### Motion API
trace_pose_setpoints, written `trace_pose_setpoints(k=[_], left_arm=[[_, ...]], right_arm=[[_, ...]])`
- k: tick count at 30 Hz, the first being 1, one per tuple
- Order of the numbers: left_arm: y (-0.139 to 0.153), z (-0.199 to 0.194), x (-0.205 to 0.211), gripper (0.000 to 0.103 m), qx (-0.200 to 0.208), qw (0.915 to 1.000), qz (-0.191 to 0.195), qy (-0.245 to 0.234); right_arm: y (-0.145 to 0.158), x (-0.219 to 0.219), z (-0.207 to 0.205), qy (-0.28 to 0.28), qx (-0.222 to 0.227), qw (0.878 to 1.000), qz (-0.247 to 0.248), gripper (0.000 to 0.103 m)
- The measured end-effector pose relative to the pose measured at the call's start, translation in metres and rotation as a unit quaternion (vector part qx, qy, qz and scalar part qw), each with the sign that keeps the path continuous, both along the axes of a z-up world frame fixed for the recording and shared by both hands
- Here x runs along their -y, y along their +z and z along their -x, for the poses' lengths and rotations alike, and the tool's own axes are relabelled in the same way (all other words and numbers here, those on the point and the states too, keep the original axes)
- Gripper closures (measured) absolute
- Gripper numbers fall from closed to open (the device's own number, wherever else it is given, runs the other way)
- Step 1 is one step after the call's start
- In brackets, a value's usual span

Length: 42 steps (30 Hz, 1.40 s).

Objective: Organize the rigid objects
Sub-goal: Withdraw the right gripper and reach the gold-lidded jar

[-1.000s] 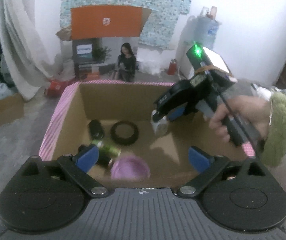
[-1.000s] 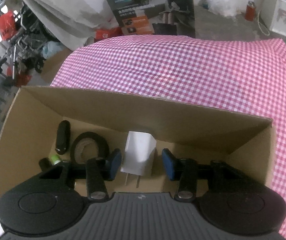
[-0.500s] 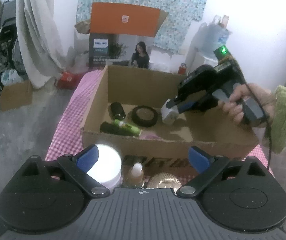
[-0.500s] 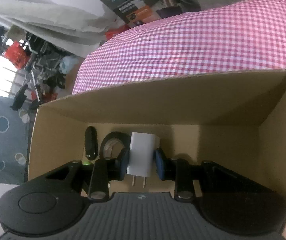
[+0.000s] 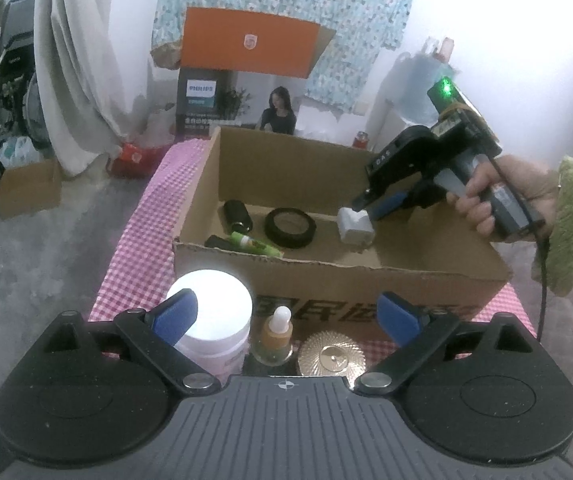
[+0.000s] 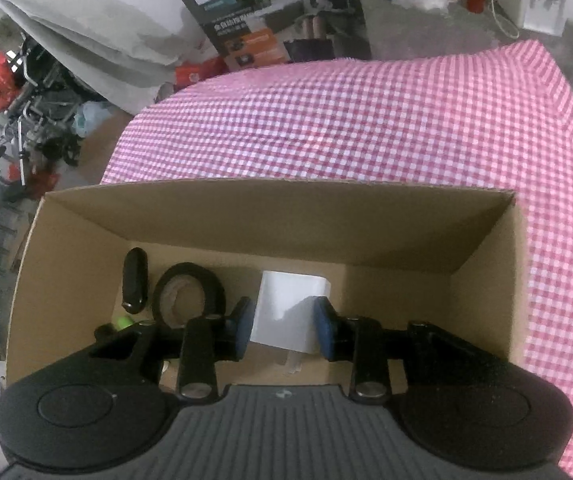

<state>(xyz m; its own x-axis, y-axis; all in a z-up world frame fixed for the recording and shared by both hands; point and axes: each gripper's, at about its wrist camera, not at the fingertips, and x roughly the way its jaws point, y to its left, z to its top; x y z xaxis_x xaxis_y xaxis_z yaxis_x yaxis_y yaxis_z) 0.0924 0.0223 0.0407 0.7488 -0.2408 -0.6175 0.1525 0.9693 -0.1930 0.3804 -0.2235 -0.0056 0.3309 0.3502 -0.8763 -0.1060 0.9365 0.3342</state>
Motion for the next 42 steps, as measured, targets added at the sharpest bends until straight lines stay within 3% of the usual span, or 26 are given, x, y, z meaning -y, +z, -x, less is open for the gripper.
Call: trace_pose_setpoints(k=[4,7,12,16,19,25,30,35,42], left_arm=[[0.003,0.008,-0.002,0.006,0.013,0.9999,-0.007,-0.008],[0.003,0.018,-0.002,0.006,0.019,0.9995,-0.013,-0.021],[-0.006,0.032,0.005,0.006,0.015,0.9984,-0.029,-0.047],[-0.020,0.041,0.013,0.006,-0.003,0.9971,-0.030,-0.070],[-0.034,0.043,0.023,0.006,-0.020,0.9954,-0.031,-0.089],[-0.055,0.041,0.041,0.006,-0.031,0.9925,-0.053,-0.106],[-0.068,0.027,0.051,0.007,-0.054,0.9906,-0.054,-0.114],[-0.073,0.015,0.057,0.012,-0.063,0.9897,-0.064,-0.112],[-0.078,0.003,0.060,0.021,-0.072,0.9884,-0.077,-0.110]], right_arm=[[0.022,0.001,0.019,0.009,0.037,0.999,0.000,0.066],[0.048,0.001,0.053,0.022,0.081,0.996,-0.007,0.049],[0.081,0.005,0.130,0.054,0.161,0.985,-0.015,0.029],[0.091,0.013,0.198,0.058,0.209,0.976,-0.029,0.002],[0.084,0.016,0.233,0.053,0.220,0.973,-0.043,0.001],[0.042,0.014,0.264,0.041,0.189,0.978,-0.082,0.002],[0.008,0.009,0.258,0.027,0.169,0.981,-0.090,0.007],[-0.023,0.001,0.240,0.030,0.131,0.985,-0.111,0.026],[-0.038,-0.018,0.220,0.060,0.113,0.983,-0.134,0.038]])
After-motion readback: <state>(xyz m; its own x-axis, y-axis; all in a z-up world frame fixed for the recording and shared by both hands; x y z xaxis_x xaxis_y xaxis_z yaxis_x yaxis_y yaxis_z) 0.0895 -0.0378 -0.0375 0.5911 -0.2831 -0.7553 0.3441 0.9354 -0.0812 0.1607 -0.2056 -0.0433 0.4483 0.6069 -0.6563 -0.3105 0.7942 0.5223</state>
